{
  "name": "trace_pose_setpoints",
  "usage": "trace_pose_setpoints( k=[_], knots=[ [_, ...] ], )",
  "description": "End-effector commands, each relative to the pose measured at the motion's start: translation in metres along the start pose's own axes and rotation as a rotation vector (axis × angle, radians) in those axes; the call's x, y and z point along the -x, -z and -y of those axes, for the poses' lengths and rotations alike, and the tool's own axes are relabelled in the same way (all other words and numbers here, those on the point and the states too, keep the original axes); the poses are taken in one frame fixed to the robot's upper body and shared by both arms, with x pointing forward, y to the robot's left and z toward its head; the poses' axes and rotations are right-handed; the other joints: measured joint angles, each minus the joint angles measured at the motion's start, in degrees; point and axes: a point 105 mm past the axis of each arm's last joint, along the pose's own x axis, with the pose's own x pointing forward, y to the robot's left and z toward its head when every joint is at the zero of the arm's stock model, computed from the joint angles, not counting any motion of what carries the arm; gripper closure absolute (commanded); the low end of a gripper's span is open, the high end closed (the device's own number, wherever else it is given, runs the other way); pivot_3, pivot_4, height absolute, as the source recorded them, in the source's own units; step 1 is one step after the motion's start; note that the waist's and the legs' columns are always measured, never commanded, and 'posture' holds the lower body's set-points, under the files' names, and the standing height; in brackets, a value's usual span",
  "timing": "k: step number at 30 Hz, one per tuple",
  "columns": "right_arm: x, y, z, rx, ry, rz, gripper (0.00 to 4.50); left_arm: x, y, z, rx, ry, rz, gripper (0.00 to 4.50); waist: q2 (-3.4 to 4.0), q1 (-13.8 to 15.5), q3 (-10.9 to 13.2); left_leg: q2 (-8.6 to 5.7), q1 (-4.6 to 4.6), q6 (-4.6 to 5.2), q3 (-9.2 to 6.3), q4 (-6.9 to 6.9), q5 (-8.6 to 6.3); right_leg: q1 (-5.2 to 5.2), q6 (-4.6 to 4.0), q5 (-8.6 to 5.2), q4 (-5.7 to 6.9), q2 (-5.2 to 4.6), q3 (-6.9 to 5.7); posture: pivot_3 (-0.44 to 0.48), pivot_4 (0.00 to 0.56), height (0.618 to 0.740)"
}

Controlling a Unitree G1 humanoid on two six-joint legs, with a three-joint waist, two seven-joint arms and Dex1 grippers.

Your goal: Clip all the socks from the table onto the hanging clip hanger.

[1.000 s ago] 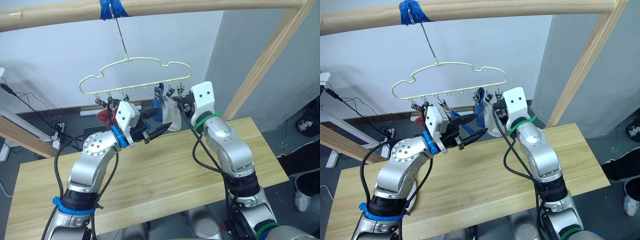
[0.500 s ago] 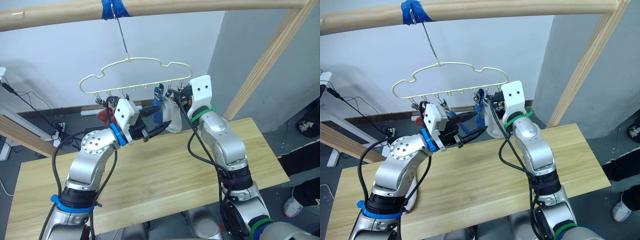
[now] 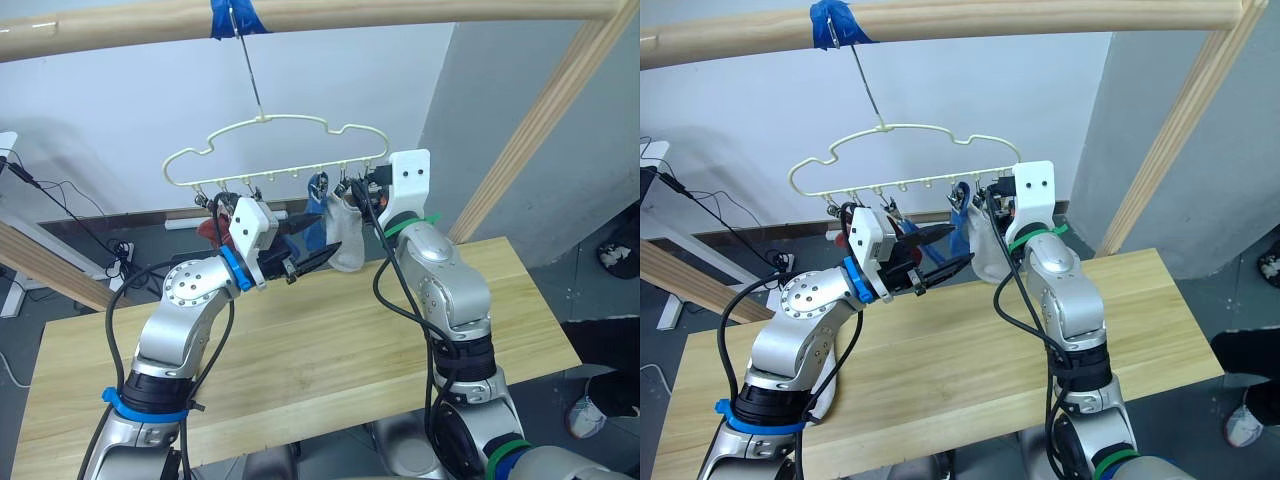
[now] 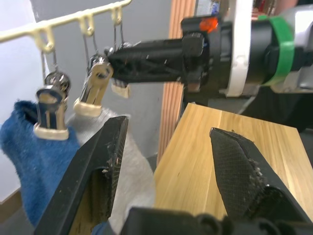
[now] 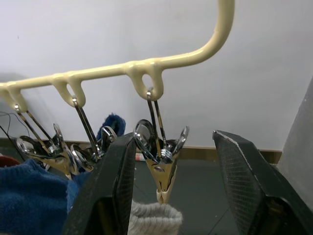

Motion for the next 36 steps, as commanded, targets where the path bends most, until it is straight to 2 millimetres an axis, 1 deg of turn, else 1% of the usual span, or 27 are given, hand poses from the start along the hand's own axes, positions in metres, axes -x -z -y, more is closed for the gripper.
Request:
trace_pose_setpoints(
  k=[1,13,16,20,22,23,28,31,32,33,34,35,36],
  knots=[
    [0.004,-0.022,-0.005,-0.011,0.001,0.076,1.95,0.002,-0.011,-0.004,-0.04,-0.009,0.034,1.55,0.0,0.1,0.0,0.0,0.0,0.0,0.0,0.0,0.0,0.0,0.0,0.0,0.0,0.0,0.0,-0.241,0.166,0.714],
    [0.007,-0.024,-0.007,-0.034,0.026,0.077,1.95,0.0,-0.008,-0.003,-0.039,-0.004,0.024,1.55,0.0,0.2,-0.4,0.0,0.0,0.0,0.0,0.02,0.0,0.0,0.0,0.0,0.02,-0.01,0.0,-0.247,0.167,0.714],
    [0.007,-0.024,-0.009,-0.04,0.018,0.078,2.5,0.001,-0.007,-0.003,-0.039,-0.004,0.021,1.55,0.0,0.2,-0.4,0.0,0.0,0.0,0.0,0.02,0.0,0.0,0.0,0.0,0.02,-0.01,-0.01,-0.248,0.166,0.714],
    [0.007,-0.025,-0.009,-0.042,0.016,0.08,3.88,0.001,-0.006,-0.003,-0.035,-0.005,0.017,1.55,0.0,0.2,-0.4,0.0,0.0,0.0,0.0,0.01,0.0,0.0,0.0,0.0,0.02,-0.01,0.0,-0.249,0.167,0.714],
    [0.007,-0.025,-0.01,-0.044,0.011,0.081,4.35,0.003,-0.003,-0.002,-0.035,-0.01,0.009,1.55,0.01,0.2,-0.5,0.0,0.0,0.0,0.0,0.02,0.0,0.01,0.0,0.0,0.02,-0.01,-0.01,-0.249,0.167,0.714],
    [0.007,-0.025,-0.01,-0.043,0.008,0.082,4.49,0.004,-0.002,-0.002,-0.033,-0.015,0.006,1.55,0.0,0.2,-0.6,0.0,0.0,0.0,0.0,0.01,0.0,0.0,0.0,0.0,0.02,-0.01,-0.01,-0.249,0.167,0.714],
    [0.008,-0.026,-0.01,-0.04,0.0,0.087,4.49,0.01,0.004,0.001,-0.021,-0.054,-0.013,1.55,0.0,0.2,-0.7,0.0,0.02,0.0,0.0,0.02,0.0,0.01,0.0,0.0,0.02,-0.01,0.0,-0.248,0.169,0.714],
    [0.008,-0.027,-0.011,-0.035,-0.005,0.089,4.49,0.021,0.02,0.002,0.006,-0.13,-0.064,1.55,0.04,0.0,-0.7,0.02,0.02,0.0,0.0,0.02,0.0,0.0,0.0,0.0,0.03,-0.01,0.0,-0.248,0.169,0.714],
    [0.008,-0.027,-0.011,-0.033,-0.007,0.09,4.49,0.027,0.028,0.002,0.012,-0.172,-0.09,1.55,0.05,0.0,-0.7,0.04,0.02,0.01,0.01,0.01,0.0,0.0,0.0,0.0,0.02,-0.01,0.03,-0.248,0.169,0.714],
    [0.007,-0.027,-0.011,-0.03,-0.008,0.09,4.49,0.035,0.038,-0.001,0.009,-0.236,-0.128,1.55,0.04,0.0,-0.7,0.05,0.02,0.01,0.01,0.01,0.0,0.0,0.0,0.0,0.02,-0.01,0.03,-0.248,0.169,0.714],
    [0.007,-0.027,-0.011,-0.028,-0.01,0.092,4.49,0.048,0.049,-0.007,0.025,-0.336,-0.161,1.55,0.04,0.0,-0.7,0.06,0.02,0.01,0.0,0.01,0.0,0.0,0.0,0.0,0.02,-0.01,0.02,-0.248,0.169,0.714],
    [0.007,-0.027,-0.011,-0.025,-0.012,0.093,4.5,0.061,0.059,-0.014,0.05,-0.443,-0.191,1.38,0.04,0.0,-0.7,0.07,0.02,0.01,0.0,0.01,0.0,-0.01,0.0,0.0,0.02,-0.01,0.02,-0.244,0.173,0.714],
    [0.007,-0.027,-0.011,-0.023,-0.013,0.094,4.5,0.07,0.064,-0.017,0.068,-0.511,-0.207,1.18,0.04,0.0,-0.7,0.09,0.02,0.01,-0.01,0.01,-0.01,-0.01,0.0,0.0,0.02,-0.01,0.02,-0.244,0.173,0.714]
  ],
)
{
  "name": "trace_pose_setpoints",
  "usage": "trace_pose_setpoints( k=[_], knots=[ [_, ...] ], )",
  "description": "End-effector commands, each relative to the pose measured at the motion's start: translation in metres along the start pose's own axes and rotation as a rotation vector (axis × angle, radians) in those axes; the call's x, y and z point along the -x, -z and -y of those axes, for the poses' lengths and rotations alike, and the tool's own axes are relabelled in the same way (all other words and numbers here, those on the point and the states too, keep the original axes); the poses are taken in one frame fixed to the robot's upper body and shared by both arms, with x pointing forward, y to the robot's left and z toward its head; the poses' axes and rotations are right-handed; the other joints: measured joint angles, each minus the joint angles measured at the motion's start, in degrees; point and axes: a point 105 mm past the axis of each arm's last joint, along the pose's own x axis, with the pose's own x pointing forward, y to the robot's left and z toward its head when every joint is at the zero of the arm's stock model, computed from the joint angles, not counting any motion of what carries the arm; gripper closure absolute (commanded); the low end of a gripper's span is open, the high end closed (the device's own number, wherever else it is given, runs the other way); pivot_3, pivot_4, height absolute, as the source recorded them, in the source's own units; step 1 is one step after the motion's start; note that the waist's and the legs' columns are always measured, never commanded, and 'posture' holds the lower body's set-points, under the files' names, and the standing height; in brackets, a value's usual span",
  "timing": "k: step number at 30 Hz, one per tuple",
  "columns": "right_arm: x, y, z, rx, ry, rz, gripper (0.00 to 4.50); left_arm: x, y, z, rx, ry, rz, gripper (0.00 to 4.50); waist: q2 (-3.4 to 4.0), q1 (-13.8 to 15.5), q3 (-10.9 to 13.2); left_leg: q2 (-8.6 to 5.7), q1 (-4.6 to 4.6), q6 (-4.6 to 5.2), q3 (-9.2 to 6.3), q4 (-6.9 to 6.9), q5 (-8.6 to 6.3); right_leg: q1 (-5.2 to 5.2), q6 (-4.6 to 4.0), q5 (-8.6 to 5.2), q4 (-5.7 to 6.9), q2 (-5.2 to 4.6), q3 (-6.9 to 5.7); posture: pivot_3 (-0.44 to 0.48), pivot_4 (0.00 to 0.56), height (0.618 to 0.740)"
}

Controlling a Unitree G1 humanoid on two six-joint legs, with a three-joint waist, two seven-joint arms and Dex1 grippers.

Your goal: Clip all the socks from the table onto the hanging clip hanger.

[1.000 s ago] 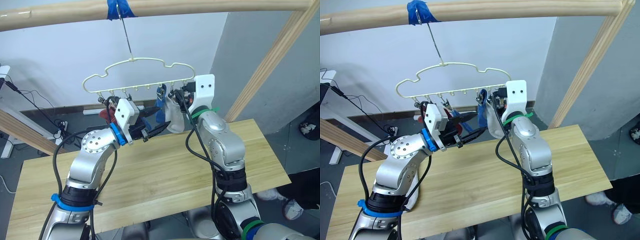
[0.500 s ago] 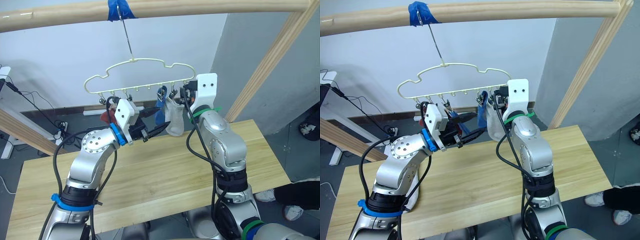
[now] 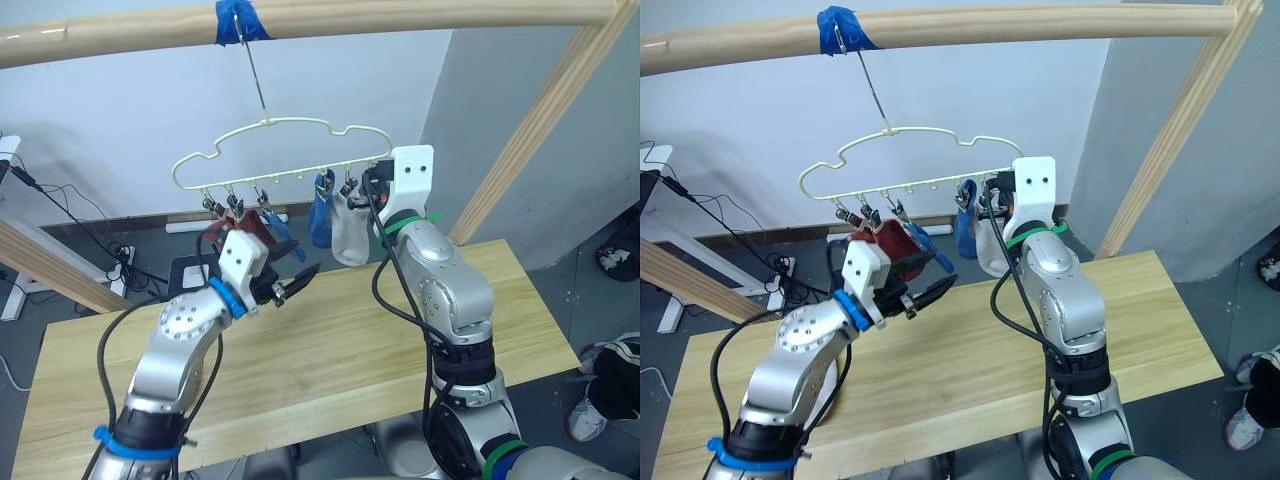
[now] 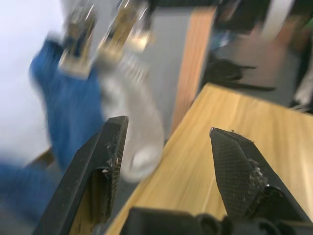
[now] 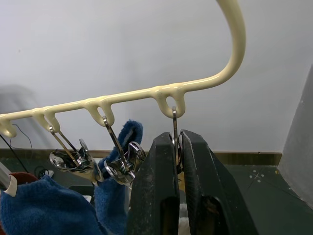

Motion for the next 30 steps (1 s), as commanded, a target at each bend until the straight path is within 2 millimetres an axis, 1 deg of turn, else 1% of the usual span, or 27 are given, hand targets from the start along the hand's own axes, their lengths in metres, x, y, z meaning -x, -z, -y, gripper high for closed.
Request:
trace_pose_setpoints(
  k=[1,2,3,4,6,8,10,13,15,16,19,21,24,29,30],
  knots=[
    [0.003,-0.021,-0.009,-0.004,-0.031,0.083,4.5,0.029,0.017,-0.037,0.041,-0.332,-0.032,0.98,-0.01,0.1,0.0,0.02,0.0,0.0,-0.01,0.01,0.0,0.0,0.0,0.0,0.01,0.0,0.0,-0.239,0.176,0.714],
    [0.003,-0.021,-0.009,-0.003,-0.031,0.082,4.5,0.036,0.023,-0.042,0.062,-0.392,-0.047,0.71,-0.01,0.2,0.0,0.02,-0.01,0.0,-0.03,0.01,0.0,0.0,0.0,0.0,0.0,-0.03,-0.01,-0.234,0.178,0.714],
    [0.003,-0.02,-0.009,-0.002,-0.034,0.08,4.5,0.048,0.036,-0.05,0.098,-0.482,-0.079,0.39,-0.01,0.3,0.0,0.02,0.0,0.0,-0.03,0.02,0.0,0.0,0.0,0.0,0.01,-0.03,-0.02,-0.234,0.178,0.714],
    [0.003,-0.02,-0.01,0.001,-0.04,0.078,4.5,0.067,0.052,-0.062,0.139,-0.609,-0.122,0.06,-0.02,0.3,0.0,0.0,-0.01,0.0,-0.03,0.02,0.0,0.01,0.0,0.0,0.01,-0.03,-0.03,-0.232,0.181,0.714],
    [0.003,-0.02,-0.011,0.005,-0.049,0.076,4.5,0.092,0.074,-0.073,0.203,-0.763,-0.177,0.02,-0.04,0.4,-0.1,-0.01,0.02,0.0,0.0,0.04,0.0,0.03,0.0,0.0,0.01,-0.04,-0.01,-0.23,0.185,0.714],
    [0.003,-0.02,-0.011,0.009,-0.053,0.074,4.5,0.106,0.09,-0.075,0.27,-0.811,-0.219,0.02,-0.04,0.4,-0.1,-0.01,0.02,0.0,0.0,0.05,0.0,0.02,0.0,0.0,0.0,-0.03,-0.02,-0.23,0.185,0.714],
    [0.003,-0.02,-0.011,0.011,-0.056,0.073,4.5,0.116,0.103,-0.074,0.292,-0.82,-0.272,0.02,-0.04,0.4,-0.1,-0.03,0.01,0.0,-0.03,0.05,0.0,0.02,0.0,0.0,0.01,-0.01,-0.07,-0.229,0.187,0.714],
    [0.003,-0.02,-0.011,0.015,-0.061,0.071,4.5,0.122,0.115,-0.074,0.296,-0.819,-0.324,0.02,-0.05,0.6,-0.1,-0.04,0.0,0.0,-0.03,0.04,0.0,0.03,0.0,0.0,0.0,-0.01,-0.07,-0.232,0.189,0.714],
    [0.004,-0.02,-0.012,0.019,-0.065,0.07,4.5,0.127,0.126,-0.077,0.294,-0.84,-0.369,0.02,-0.06,0.6,-0.1,-0.04,0.0,0.0,-0.01,0.05,0.0,0.03,0.0,0.0,-0.01,-0.02,-0.05,-0.236,0.189,0.714],
    [0.004,-0.02,-0.012,0.02,-0.066,0.07,4.5,0.128,0.129,-0.077,0.284,-0.834,-0.386,0.02,-0.06,0.6,-0.1,-0.04,0.01,0.0,-0.01,0.05,0.0,0.03,0.0,0.0,-0.01,-0.02,-0.05,-0.236,0.189,0.714],
    [0.004,-0.021,-0.013,0.025,-0.071,0.069,4.5,0.126,0.146,-0.072,0.335,-0.8,-0.451,0.02,-0.06,0.4,-0.1,-0.05,0.03,0.0,-0.02,0.03,0.0,0.03,-0.02,0.01,0.0,0.02,-0.07,-0.236,0.189,0.714],
    [0.004,-0.021,-0.013,0.028,-0.074,0.069,4.5,0.13,0.153,-0.073,0.35,-0.824,-0.486,0.02,-0.07,0.4,-0.1,-0.05,0.02,0.0,-0.03,0.03,0.0,0.02,-0.03,0.02,0.0,0.03,-0.09,-0.24,0.186,0.714],
    [0.005,-0.02,-0.013,0.029,-0.077,0.067,4.5,0.133,0.16,-0.075,0.367,-0.847,-0.513,0.02,-0.12,0.4,-0.2,-0.04,0.01,0.0,-0.02,0.03,0.0,0.02,-0.03,0.02,0.0,0.02,-0.08,-0.242,0.185,0.714],
    [0.005,-0.02,-0.015,0.031,-0.084,0.065,4.5,0.133,0.166,-0.072,0.426,-0.864,-0.531,0.02,-0.11,0.4,-0.2,-0.02,0.02,0.0,-0.02,0.03,0.0,0.02,-0.03,0.02,0.01,0.0,-0.07,-0.245,0.182,0.714],
    [0.005,-0.02,-0.015,0.031,-0.085,0.064,4.5,0.133,0.17,-0.07,0.449,-0.862,-0.546,0.02,-0.12,0.4,-0.2,-0.02,0.03,0.0,-0.02,0.03,0.0,0.02,-0.03,0.02,0.01,0.0,-0.07,-0.245,0.182,0.714]
  ],
)
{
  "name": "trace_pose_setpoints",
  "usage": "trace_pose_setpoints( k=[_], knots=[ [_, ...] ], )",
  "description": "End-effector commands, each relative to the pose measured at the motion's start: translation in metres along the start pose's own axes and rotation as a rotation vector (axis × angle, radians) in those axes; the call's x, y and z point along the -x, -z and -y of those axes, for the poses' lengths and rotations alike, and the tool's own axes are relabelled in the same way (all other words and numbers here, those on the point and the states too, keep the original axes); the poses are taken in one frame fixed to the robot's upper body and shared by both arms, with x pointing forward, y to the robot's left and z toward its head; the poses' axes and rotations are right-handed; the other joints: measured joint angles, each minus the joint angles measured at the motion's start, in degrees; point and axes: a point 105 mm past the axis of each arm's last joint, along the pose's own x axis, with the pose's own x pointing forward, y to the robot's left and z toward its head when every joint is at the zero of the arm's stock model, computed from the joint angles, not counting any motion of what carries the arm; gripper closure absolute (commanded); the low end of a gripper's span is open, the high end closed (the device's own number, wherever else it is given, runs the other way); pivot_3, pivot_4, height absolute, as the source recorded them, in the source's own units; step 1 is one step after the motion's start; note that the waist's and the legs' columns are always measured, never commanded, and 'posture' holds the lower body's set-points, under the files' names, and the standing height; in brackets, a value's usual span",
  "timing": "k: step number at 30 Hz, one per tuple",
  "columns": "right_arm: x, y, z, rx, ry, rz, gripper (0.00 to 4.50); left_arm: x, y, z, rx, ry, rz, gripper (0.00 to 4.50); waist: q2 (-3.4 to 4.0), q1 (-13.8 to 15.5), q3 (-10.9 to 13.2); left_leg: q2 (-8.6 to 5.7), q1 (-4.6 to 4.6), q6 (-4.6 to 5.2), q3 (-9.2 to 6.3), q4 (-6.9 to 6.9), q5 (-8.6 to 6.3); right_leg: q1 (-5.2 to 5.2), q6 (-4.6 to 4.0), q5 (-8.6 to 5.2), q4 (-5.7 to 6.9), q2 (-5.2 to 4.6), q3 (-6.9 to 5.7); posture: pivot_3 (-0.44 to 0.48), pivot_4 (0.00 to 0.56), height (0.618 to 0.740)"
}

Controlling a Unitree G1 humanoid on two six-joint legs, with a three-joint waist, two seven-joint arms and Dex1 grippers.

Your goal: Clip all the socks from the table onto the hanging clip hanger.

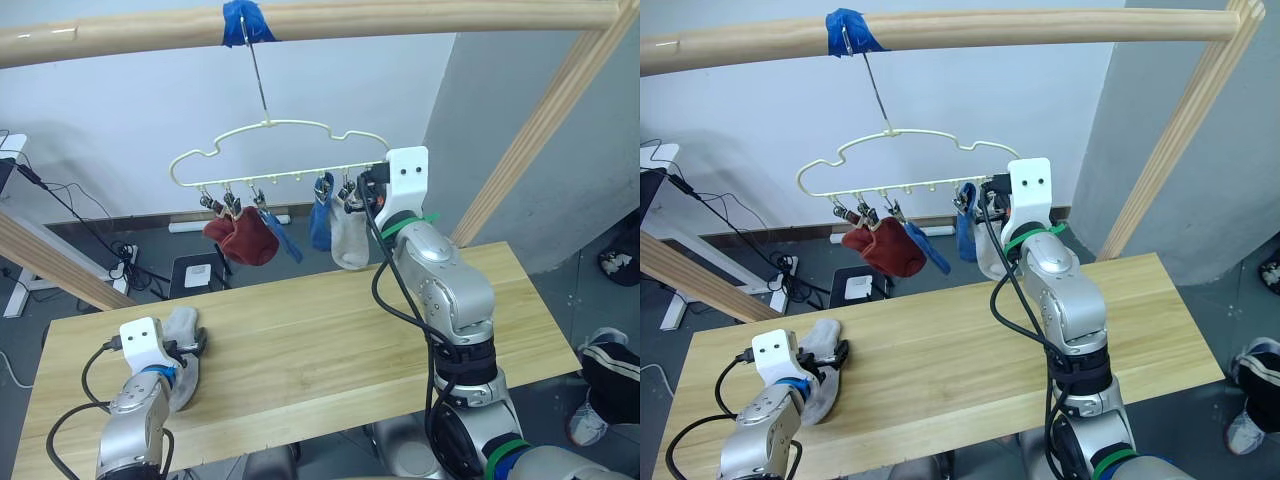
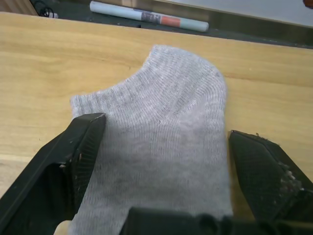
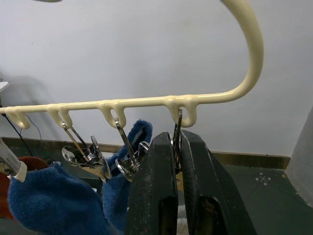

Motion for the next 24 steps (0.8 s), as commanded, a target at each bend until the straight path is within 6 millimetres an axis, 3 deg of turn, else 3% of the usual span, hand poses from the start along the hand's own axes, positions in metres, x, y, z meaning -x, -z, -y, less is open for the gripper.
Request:
trace_pose_setpoints(
  k=[1,6,9,15,18,21,24],
  knots=[
    [0.004,-0.023,-0.01,0.013,-0.034,0.083,4.5,-0.001,0.013,-0.005,0.037,-0.023,-0.066,0.02,0.02,0.0,-0.1,0.0,0.0,0.0,0.0,0.0,0.0,0.0,0.0,0.0,0.0,0.0,0.0,-0.245,0.182,0.714],
    [0.004,-0.023,-0.011,0.016,-0.04,0.085,4.5,-0.003,0.021,-0.002,-0.015,-0.002,-0.109,0.02,0.38,-0.1,-0.7,-0.02,0.02,0.0,0.02,0.0,0.0,0.0,0.0,0.0,0.0,0.0,0.01,-0.247,0.181,0.714],
    [0.004,-0.023,-0.011,0.026,-0.041,0.089,4.5,-0.003,0.024,-0.001,0.044,-0.005,-0.127,0.65,0.42,-0.1,-0.9,-0.02,0.03,0.0,0.03,0.0,0.0,0.01,0.0,0.0,0.0,0.01,0.01,-0.248,0.181,0.714],
    [0.004,-0.024,-0.012,0.033,-0.042,0.095,4.5,-0.003,0.025,0.0,0.073,-0.004,-0.129,2.36,0.43,-0.2,-1.0,-0.03,0.11,0.0,0.06,0.0,0.0,0.03,-0.01,0.0,0.0,0.07,0.02,-0.246,0.179,0.714],
    [0.004,-0.025,-0.012,0.033,-0.041,0.099,4.5,-0.002,0.025,0.001,0.083,0.002,-0.133,2.83,0.44,-0.2,-1.0,-0.03,0.1,0.0,0.07,0.0,0.0,0.03,-0.01,0.0,0.0,0.07,0.03,-0.246,0.179,0.714],
    [0.004,-0.025,-0.012,0.034,-0.041,0.101,4.5,-0.002,0.021,0.017,0.043,0.095,-0.107,3.15,0.44,-0.2,-1.0,-0.03,0.1,0.0,0.08,0.0,0.0,0.03,-0.01,0.0,-0.01,0.06,0.05,-0.245,0.182,0.714],
    [0.005,-0.024,-0.01,0.032,-0.035,0.101,4.5,-0.001,-0.008,0.067,-0.111,0.354,0.025,3.42,0.45,-0.1,-1.0,-0.03,0.09,0.0,0.07,-0.02,0.0,0.03,-0.01,0.0,-0.01,0.06,0.05,-0.245,0.182,0.714]
  ],
)
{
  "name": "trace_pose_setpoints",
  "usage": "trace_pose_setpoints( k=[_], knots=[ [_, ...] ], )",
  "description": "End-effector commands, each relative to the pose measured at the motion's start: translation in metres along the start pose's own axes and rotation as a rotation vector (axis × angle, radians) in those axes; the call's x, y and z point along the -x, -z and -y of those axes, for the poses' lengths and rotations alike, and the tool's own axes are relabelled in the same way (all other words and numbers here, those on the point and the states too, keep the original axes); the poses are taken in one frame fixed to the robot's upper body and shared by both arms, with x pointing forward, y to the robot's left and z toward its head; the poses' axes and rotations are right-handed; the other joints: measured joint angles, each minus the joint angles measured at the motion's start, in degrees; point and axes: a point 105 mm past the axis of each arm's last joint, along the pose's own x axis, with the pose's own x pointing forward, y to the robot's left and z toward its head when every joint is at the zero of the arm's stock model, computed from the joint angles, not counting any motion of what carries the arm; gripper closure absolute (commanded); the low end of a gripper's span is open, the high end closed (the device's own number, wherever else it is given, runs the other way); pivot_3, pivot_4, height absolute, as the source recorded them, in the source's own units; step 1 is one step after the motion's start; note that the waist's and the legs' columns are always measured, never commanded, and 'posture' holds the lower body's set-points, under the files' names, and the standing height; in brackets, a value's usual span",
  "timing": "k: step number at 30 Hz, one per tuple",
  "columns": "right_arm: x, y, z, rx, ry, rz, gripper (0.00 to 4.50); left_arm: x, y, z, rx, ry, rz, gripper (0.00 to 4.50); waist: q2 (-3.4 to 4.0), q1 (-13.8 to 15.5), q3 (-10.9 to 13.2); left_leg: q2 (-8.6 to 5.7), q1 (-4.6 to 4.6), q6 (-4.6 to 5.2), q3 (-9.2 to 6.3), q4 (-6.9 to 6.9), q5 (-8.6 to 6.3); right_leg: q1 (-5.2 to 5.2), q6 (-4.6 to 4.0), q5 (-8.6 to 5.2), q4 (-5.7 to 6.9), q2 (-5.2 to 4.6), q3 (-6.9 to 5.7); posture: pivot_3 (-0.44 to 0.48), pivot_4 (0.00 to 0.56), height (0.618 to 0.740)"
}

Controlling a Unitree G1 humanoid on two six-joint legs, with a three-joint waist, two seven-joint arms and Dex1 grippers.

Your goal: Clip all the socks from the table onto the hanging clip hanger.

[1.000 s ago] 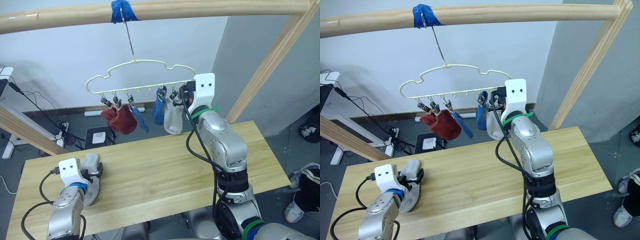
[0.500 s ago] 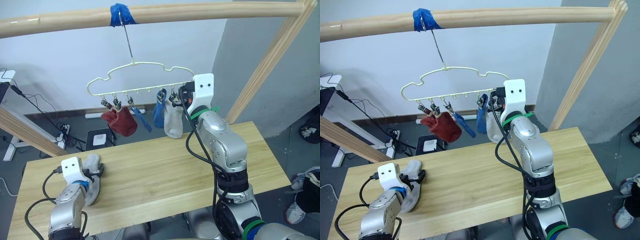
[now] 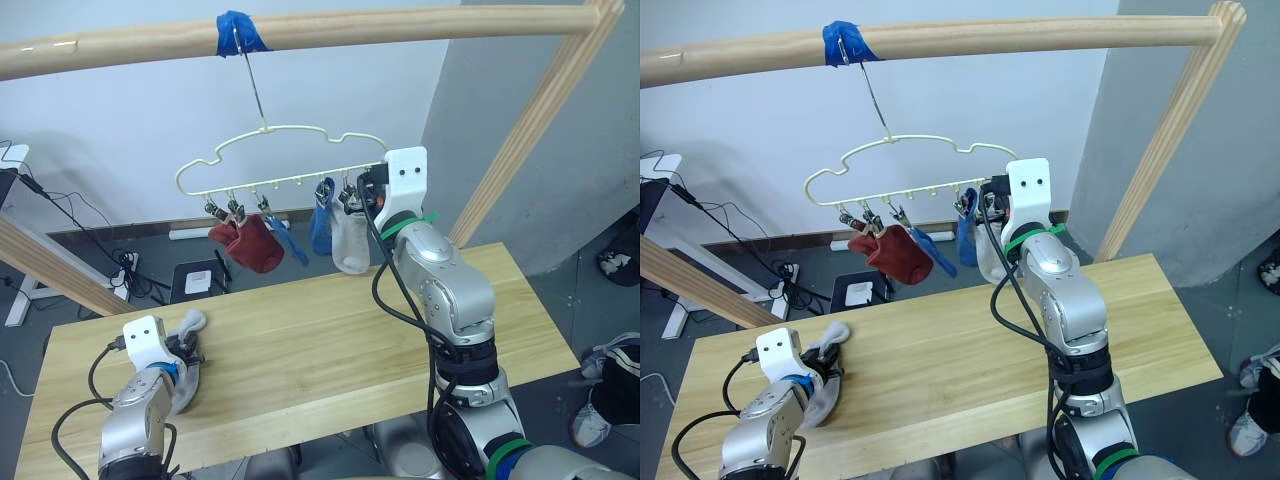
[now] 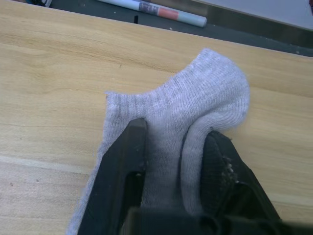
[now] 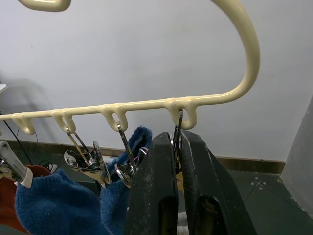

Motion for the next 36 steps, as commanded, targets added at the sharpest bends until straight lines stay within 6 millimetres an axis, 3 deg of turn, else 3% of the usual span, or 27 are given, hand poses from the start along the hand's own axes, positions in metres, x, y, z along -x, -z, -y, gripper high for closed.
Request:
trace_pose_setpoints(
  k=[1,4,7,11,14,23,36],
  knots=[
    [0.005,-0.025,-0.01,0.012,-0.031,0.104,4.5,0.0,-0.022,0.067,-0.182,0.321,0.108,3.52,0.0,0.3,0.0,-0.02,-0.01,0.0,0.0,0.0,0.0,0.0,0.0,0.0,0.0,0.0,0.0,-0.251,0.185,0.714],
    [0.005,-0.026,-0.008,0.014,-0.025,0.104,4.5,0.01,-0.065,0.127,-0.294,0.586,0.285,4.12,-0.01,0.4,0.0,-0.03,-0.1,-0.01,-0.01,0.01,0.01,-0.01,0.0,0.0,-0.05,-0.03,0.0,-0.255,0.186,0.714],
    [0.005,-0.026,-0.007,0.015,-0.021,0.105,4.5,0.032,-0.093,0.177,-0.339,0.824,0.399,4.5,-0.02,0.1,0.0,-0.04,-0.14,-0.01,0.0,0.01,0.0,-0.04,0.02,0.02,-0.08,-0.02,-0.01,-0.255,0.186,0.714],
    [0.005,-0.026,-0.006,0.018,-0.016,0.105,4.5,0.053,-0.107,0.215,-0.351,0.991,0.464,4.5,-0.01,-1.0,0.0,-0.03,-0.05,0.0,0.06,-0.16,-0.01,-0.03,0.02,0.01,-0.09,0.01,0.04,-0.266,0.186,0.714],
    [0.005,-0.027,-0.005,0.018,-0.014,0.105,4.5,0.058,-0.117,0.236,-0.357,1.008,0.521,4.5,-0.01,-1.4,0.0,-0.04,-0.07,0.01,0.02,-0.31,0.0,-0.05,0.02,0.01,-0.18,0.01,0.02,-0.271,0.186,0.714],
    [0.006,-0.027,-0.005,0.017,-0.015,0.103,4.5,0.041,-0.14,0.258,-0.26,0.843,0.631,4.5,-0.02,-1.5,0.0,-0.09,-0.06,0.01,0.01,-0.28,0.0,-0.02,0.03,0.01,-0.21,0.02,0.02,-0.279,0.188,0.714],
    [0.007,-0.026,-0.007,0.014,-0.02,0.094,4.5,0.037,-0.154,0.259,-0.029,0.831,0.607,4.5,-0.02,-1.5,0.0,-0.11,-0.09,0.01,0.02,-0.3,0.0,-0.01,0.04,0.0,-0.28,0.02,0.02,-0.286,0.193,0.714]
  ],
)
